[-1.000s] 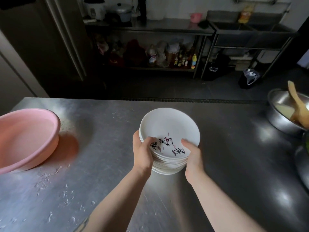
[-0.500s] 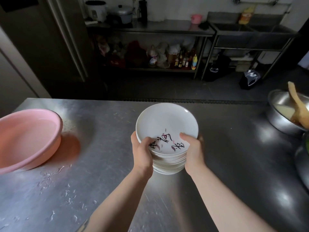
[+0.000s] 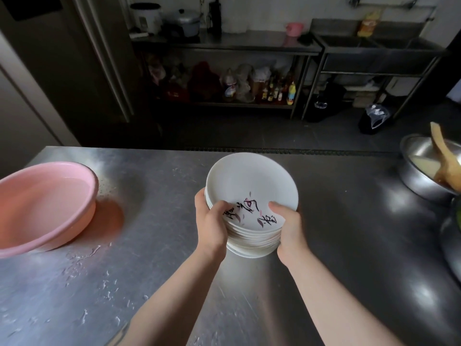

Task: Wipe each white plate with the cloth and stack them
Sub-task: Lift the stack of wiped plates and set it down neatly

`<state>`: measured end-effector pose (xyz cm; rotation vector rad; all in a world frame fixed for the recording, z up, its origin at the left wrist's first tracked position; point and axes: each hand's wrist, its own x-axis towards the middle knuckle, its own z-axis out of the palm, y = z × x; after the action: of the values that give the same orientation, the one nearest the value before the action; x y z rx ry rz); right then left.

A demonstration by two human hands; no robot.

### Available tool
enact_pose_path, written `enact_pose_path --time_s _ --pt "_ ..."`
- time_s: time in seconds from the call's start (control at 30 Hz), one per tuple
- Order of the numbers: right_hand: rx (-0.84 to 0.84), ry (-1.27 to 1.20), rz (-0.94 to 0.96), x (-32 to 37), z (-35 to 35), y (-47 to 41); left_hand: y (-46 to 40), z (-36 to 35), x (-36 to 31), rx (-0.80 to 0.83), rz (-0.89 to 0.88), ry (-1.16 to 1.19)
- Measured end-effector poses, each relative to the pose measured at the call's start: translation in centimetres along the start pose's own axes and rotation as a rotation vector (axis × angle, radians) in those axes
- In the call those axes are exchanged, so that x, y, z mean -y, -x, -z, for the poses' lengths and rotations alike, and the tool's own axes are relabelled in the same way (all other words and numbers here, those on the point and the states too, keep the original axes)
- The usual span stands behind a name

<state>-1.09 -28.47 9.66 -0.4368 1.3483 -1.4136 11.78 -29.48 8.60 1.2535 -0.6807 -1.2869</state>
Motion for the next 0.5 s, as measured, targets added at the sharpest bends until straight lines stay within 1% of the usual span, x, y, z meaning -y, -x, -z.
enact_pose_path --time_s 0.07,0.17,0.37,0.5 --pt "0.002 -0.012 0.017 0.1 0.1 0.5 0.7 0.3 -0.3 0.004 -0.008 0.006" --pt "-0.007 0.004 0.092 0.3 0.1 1.6 2.0 0.8 -0.7 0.01 -0.018 0.022" --pt "0.04 0.038 0.167 0.8 1.0 6.5 6.7 2.6 -2.7 0.065 -0.161 -0.006" --pt "0.062 0.039 0.192 0.1 2.6 9.7 10.7 4.0 -2.8 0.031 -0.183 -0.01"
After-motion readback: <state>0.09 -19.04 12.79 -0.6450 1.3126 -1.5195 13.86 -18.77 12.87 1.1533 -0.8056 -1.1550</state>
